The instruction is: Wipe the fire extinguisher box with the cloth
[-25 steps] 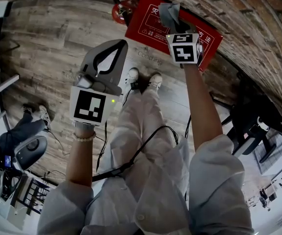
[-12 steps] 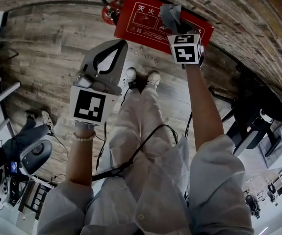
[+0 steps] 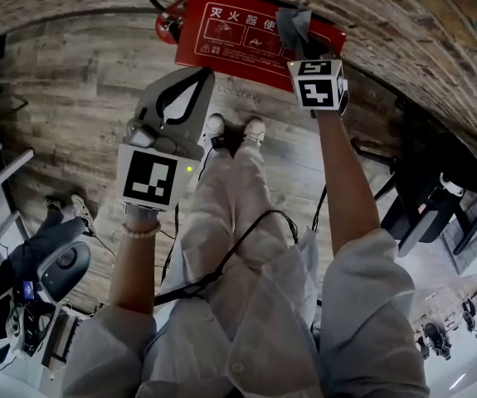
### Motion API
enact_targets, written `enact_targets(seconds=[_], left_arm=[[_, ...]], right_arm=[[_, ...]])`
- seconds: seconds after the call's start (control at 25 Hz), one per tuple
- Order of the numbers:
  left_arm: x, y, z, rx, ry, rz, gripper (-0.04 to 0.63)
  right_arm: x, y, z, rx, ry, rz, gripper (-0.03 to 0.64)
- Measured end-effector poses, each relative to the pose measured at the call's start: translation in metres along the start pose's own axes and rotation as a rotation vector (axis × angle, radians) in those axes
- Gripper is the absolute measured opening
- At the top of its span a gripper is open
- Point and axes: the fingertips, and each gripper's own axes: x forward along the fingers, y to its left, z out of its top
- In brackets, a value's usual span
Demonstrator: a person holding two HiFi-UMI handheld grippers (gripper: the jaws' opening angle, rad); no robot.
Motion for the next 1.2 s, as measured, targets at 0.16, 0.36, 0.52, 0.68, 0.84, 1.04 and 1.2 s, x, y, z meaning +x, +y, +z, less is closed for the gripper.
enact_targets(seconds=[0.16, 0.36, 0.52, 0.68, 0.84, 1.04, 1.2], left_arm=[[0.009, -0.009, 0.002, 0.007, 0.001, -0.02, -0.002], [0.018, -0.019, 0.007, 0.016, -0.001, -0.043, -0.002], [0.024, -0.026, 0.01, 0.029, -0.002, -0.061, -0.002], [0.028, -0.032, 0.012, 0.036, -0.002, -0.076, -0.002], [0.032, -0.036, 0.013, 0.037, 0.004, -0.085, -0.002], [0.035, -0.037, 0.011, 0.037, 0.004, -0.094, -0.002], [0.036, -0.038, 0.01, 0.038, 0.005, -0.098, -0.002]], right_arm=[[-0.005, -0.014, -0.011, 0.012, 0.012, -0.018, 0.02], [-0.012, -0.031, -0.026, 0.034, 0.029, -0.047, 0.02], [-0.019, -0.044, -0.038, 0.052, 0.046, -0.07, 0.02], [-0.025, -0.054, -0.048, 0.062, 0.057, -0.089, 0.02], [-0.028, -0.061, -0.055, 0.073, 0.06, -0.097, 0.02], [-0.028, -0.063, -0.058, 0.079, 0.06, -0.104, 0.02], [-0.027, -0.063, -0.058, 0.077, 0.06, -0.105, 0.02]])
